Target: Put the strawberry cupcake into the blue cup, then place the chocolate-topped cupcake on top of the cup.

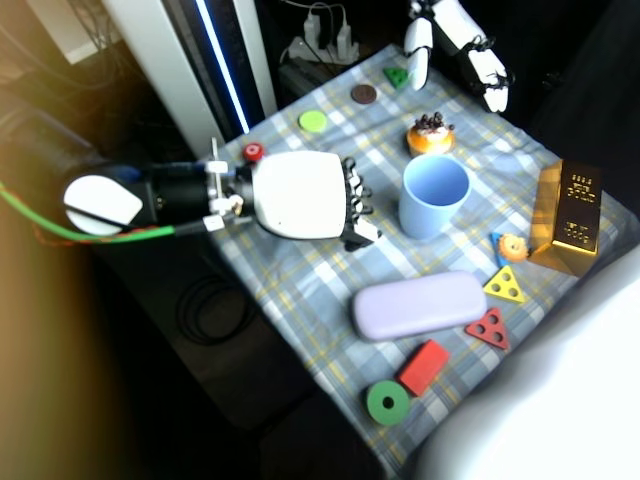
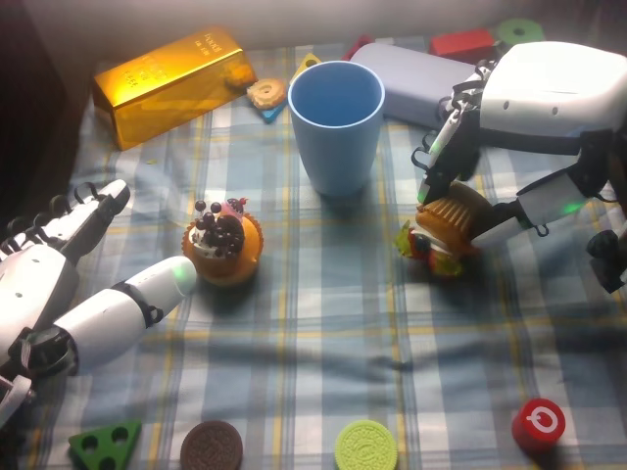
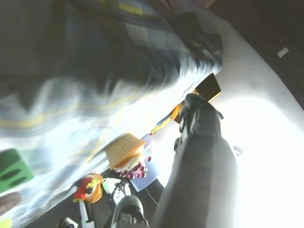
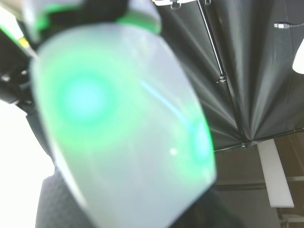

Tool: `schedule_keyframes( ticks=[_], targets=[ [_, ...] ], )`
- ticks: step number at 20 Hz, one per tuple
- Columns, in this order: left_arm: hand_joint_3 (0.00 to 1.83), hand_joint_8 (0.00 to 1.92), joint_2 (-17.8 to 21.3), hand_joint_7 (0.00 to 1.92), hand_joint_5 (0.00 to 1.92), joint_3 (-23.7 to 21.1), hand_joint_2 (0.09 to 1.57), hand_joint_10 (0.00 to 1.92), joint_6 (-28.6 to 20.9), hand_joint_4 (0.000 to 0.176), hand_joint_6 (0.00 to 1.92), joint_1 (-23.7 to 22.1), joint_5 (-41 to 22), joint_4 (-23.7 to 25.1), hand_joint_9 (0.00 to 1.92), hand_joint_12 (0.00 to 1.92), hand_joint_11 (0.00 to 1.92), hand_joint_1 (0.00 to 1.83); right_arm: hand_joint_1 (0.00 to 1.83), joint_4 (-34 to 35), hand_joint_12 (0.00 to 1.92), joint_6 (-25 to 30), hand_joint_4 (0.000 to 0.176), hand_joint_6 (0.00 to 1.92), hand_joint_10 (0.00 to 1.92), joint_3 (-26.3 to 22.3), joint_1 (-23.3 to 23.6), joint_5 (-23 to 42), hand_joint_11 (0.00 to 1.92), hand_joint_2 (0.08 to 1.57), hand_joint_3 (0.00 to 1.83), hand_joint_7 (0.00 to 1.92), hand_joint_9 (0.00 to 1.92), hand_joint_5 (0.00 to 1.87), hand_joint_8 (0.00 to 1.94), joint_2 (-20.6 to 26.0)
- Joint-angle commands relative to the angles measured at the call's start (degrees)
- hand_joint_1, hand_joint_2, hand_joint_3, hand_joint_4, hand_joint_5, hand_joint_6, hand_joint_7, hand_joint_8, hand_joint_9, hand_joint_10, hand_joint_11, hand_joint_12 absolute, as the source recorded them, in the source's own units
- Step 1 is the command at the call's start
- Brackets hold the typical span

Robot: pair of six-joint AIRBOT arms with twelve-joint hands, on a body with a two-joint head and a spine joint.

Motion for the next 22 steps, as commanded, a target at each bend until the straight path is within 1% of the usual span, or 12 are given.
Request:
schedule_keyframes(
  ticks=[1,3,5,7,8,9,11,12,14,17,21,22],
  targets=[
    [0.00,0.00,0.14,0.13,0.10,0.22,1.02,0.00,-0.12,0.146,0.00,-0.11,-6.01,2.72,0.20,0.49,0.00,0.12,1.24,1.26,1.08,0.14,0.042,0.75,0.13,-0.39,-0.19,3.56,0.69,1.06,0.00,1.13,1.14,1.10,0.78,0.23],
    [0.00,0.00,0.13,0.15,0.13,0.21,1.04,0.01,-0.12,0.109,0.00,-0.11,-6.03,2.72,0.23,0.60,0.00,0.13,1.23,1.26,1.07,0.14,0.040,0.88,0.12,-0.95,-0.19,3.79,0.68,1.08,0.00,1.10,1.14,1.02,0.82,0.23],
    [0.00,0.00,0.14,0.15,0.13,0.21,1.01,0.01,-0.12,0.130,0.00,-0.11,-6.02,2.70,0.19,0.44,0.00,0.13,1.23,1.82,1.01,0.14,0.028,0.78,0.08,-1.49,-0.18,4.52,0.65,1.07,0.00,1.12,1.13,1.06,0.82,0.58],
    [0.00,0.00,0.16,0.14,0.12,0.20,1.03,0.00,-0.12,0.109,0.00,-0.11,-6.00,2.69,0.19,0.44,0.00,0.12,1.09,3.92,1.10,0.14,0.071,0.82,0.08,-2.23,0.15,6.22,0.68,1.07,0.00,1.15,1.18,1.07,0.12,2.79],
    [0.00,0.00,0.16,0.15,0.13,0.20,1.02,0.00,-0.12,0.114,0.00,-0.11,-6.00,2.69,0.20,0.48,0.00,0.13,1.21,3.98,1.12,0.14,0.000,0.78,0.06,-2.27,0.23,6.24,0.66,1.08,0.00,1.10,1.15,1.03,0.78,2.89],
    [0.00,0.00,0.15,0.16,0.13,0.20,1.03,0.00,-0.13,0.111,0.00,-0.10,-5.99,2.64,0.19,0.45,0.00,0.13,1.21,4.14,1.09,0.14,0.001,0.94,0.03,-2.62,0.91,6.53,0.62,1.11,0.00,1.03,1.10,0.95,0.96,3.66],
    [0.00,0.00,0.14,0.17,0.13,0.20,1.02,0.01,-0.13,0.133,0.01,-0.10,-5.92,2.64,0.20,0.44,0.00,0.13,1.22,4.13,0.95,0.14,0.026,1.02,0.01,-3.06,1.57,6.76,0.66,1.11,0.00,1.01,1.08,0.96,0.93,4.39],
    [0.00,0.00,0.15,0.17,0.15,0.22,1.01,0.00,-0.13,0.134,0.01,-0.10,-5.84,2.64,0.19,0.42,0.00,0.14,1.35,4.08,0.95,0.11,0.000,0.86,0.88,-3.29,1.94,6.85,0.78,1.07,0.00,1.13,1.05,0.99,0.68,4.80],
    [0.00,0.00,0.15,0.16,0.14,0.22,1.01,0.00,-0.13,0.139,0.00,-0.10,-5.82,2.64,0.18,0.38,0.00,0.14,1.37,3.99,0.96,0.01,0.000,0.78,1.09,-3.48,3.01,7.00,0.75,1.07,0.00,1.12,1.00,1.06,0.68,5.24],
    [0.00,0.00,0.16,0.16,0.14,0.22,1.01,0.00,-0.13,0.137,0.00,-0.11,-5.68,2.64,0.19,0.42,0.00,0.15,1.22,3.11,1.11,-0.33,0.000,0.86,0.32,-3.32,5.45,6.96,0.42,1.13,0.00,0.86,0.84,1.05,1.18,5.45],
    [0.01,0.00,0.16,0.16,0.14,0.28,1.03,0.00,-0.12,0.128,0.00,-0.11,-5.57,2.64,0.20,0.46,0.00,0.12,1.22,1.67,1.03,-0.33,0.008,0.82,0.23,-3.21,8.05,6.74,0.56,1.11,0.00,0.94,0.97,1.04,1.11,5.45],
    [0.00,0.00,0.16,0.16,0.14,0.27,1.03,0.00,-0.12,0.131,0.00,-0.12,-5.57,2.65,0.19,0.43,0.00,0.13,1.26,1.37,1.34,-0.33,0.000,0.68,0.58,-3.14,8.61,6.56,0.63,1.10,0.02,0.98,0.98,1.04,1.19,5.44]
  ],
)
